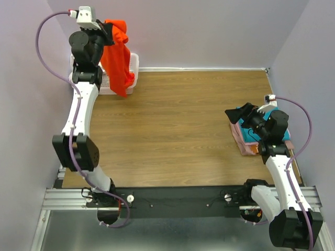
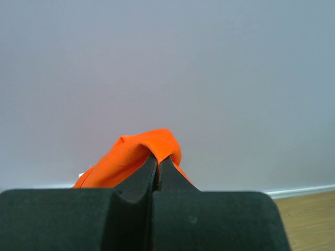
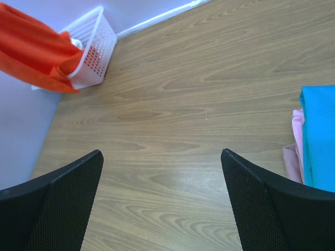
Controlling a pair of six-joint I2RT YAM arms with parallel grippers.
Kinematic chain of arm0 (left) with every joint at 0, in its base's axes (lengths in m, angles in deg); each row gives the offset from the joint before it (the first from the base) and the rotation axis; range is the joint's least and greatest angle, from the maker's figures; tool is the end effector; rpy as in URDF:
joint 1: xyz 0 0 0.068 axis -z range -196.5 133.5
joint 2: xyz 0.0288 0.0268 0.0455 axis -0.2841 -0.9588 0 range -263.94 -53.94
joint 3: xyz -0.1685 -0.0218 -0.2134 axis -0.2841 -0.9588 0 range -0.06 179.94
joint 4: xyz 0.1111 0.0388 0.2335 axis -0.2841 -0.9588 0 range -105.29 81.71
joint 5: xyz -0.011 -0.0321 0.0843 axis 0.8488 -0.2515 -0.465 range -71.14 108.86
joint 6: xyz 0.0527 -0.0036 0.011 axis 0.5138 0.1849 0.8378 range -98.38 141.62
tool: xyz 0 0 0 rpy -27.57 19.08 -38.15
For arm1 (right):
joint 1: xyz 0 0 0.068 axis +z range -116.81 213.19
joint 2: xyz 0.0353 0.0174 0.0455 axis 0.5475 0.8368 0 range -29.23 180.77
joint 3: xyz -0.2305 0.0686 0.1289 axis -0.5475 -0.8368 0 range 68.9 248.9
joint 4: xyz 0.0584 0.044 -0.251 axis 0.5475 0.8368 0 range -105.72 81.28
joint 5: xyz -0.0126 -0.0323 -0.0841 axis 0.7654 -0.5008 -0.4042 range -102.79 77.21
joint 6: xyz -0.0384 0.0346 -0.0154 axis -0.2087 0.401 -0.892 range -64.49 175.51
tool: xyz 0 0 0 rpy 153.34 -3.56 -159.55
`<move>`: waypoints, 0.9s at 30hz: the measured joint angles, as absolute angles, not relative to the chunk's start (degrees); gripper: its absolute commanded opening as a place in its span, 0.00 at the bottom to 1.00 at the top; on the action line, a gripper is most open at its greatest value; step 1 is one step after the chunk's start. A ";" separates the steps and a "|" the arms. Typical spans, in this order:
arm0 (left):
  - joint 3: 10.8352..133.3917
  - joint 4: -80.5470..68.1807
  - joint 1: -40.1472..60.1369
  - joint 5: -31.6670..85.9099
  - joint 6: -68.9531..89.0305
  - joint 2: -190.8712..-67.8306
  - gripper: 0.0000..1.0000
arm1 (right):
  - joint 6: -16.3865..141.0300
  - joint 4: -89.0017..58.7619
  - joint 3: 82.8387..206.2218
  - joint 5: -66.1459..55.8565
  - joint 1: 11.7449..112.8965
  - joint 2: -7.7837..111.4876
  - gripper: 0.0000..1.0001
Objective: Fold and stack the t-shirts
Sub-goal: Move the tshirt to the center of the board
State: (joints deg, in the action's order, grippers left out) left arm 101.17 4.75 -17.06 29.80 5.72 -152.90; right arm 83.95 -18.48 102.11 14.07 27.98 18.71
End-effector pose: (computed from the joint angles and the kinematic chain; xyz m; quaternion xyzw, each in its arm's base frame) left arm 0.4087 -0.0028 0.4726 -0.0114 0.6085 -0.1629 0.7766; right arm 0.1994 -0.0020 0.2834 0.0788 0.7657 0.3000 0.5635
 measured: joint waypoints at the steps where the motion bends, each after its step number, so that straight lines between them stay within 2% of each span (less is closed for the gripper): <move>1: 100.80 4.86 -16.56 29.89 5.80 -151.13 0.00 | 83.95 -18.48 102.11 14.24 27.98 18.61 1.00; 10: 97.26 5.82 -1.83 30.81 8.97 -128.75 0.00 | 84.65 -18.44 102.11 16.69 27.98 16.18 1.00; 15: 95.40 6.26 3.31 33.14 8.65 -121.91 0.00 | 85.48 -18.39 102.11 17.10 27.98 13.73 1.00; 25: 79.45 13.25 8.25 38.37 1.08 -120.07 0.00 | 86.53 -17.34 102.11 14.55 27.98 10.87 1.00; 27: 76.48 12.47 8.34 35.77 0.54 -123.07 0.61 | 86.55 -17.08 102.11 14.24 27.98 11.48 1.00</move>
State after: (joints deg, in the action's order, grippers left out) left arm 76.48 12.47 8.34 35.77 0.54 -123.07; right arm 86.55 -17.08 102.11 14.24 27.98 11.48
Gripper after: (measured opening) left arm 0.009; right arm 0.997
